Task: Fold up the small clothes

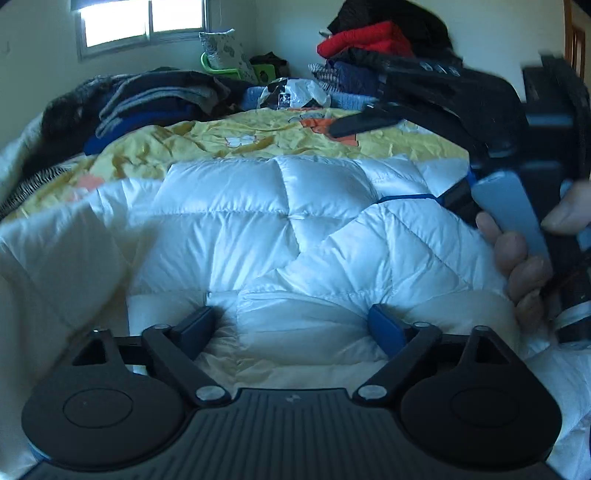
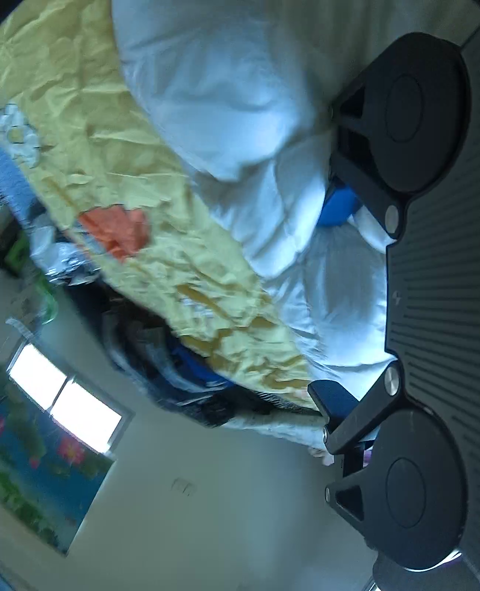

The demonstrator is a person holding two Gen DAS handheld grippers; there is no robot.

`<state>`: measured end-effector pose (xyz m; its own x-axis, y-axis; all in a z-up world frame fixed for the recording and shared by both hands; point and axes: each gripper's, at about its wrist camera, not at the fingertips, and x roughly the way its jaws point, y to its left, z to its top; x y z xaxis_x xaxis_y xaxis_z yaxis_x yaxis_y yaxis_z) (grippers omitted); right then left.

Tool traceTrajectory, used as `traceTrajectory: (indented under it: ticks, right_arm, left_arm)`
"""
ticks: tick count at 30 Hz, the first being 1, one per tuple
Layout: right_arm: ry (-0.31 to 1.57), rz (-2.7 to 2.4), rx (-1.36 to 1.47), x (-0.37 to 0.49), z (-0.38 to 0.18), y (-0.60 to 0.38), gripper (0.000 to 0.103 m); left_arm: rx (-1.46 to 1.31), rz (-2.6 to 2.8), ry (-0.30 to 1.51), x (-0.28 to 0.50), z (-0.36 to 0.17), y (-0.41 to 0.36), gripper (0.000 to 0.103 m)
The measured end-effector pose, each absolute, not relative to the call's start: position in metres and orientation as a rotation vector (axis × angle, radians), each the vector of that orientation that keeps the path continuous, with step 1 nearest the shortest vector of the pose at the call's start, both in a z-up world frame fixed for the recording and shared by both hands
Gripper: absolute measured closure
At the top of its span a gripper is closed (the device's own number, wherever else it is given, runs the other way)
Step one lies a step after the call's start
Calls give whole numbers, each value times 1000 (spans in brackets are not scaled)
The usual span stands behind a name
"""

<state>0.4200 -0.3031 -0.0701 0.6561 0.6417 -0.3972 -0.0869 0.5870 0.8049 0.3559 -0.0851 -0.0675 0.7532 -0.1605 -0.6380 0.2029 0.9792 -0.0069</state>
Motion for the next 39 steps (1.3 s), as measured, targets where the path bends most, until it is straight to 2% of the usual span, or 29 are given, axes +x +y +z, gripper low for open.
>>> traceTrajectory:
  ticks: [2,8,12,14,18,22,25,31,34,39]
  right_arm:
    - [736,475,835,424,-71,-303,18]
    - [772,448,746,400,-49,-299,15]
    - [574,504,845,319,-29,-346,15]
    - [479,441,877,275,-24,-382,10]
    - [344,225,1015,200,-33,-476,8]
    - [321,-73,1047,159,-43,-563,13]
    - [317,-243,1055,144,-48,-610,26]
    - [382,-312,1141,155,-80,-651,28]
    - [384,-336,1136,172,-93,-648,34]
    - [355,-395,1167,184,-100,-661,58]
  left_arm:
    - [36,-217,687,358,-69,-82,3]
    - [-3,-234,666,355,-68,-78,1]
    - [-18,-234,660,354,-66,-76,1]
    - [-28,-237,657,353,-66,-76,0]
    - [-55,-245,651,353,-66,-72,0]
    - [-53,-242,651,353,-66,-72,0]
    - [-46,-237,652,353,-66,-73,0]
    - [-29,-225,654,353,-66,-76,0]
    - [-23,-219,654,353,-66,-76,0]
    - [-20,-216,654,353,-66,-77,0]
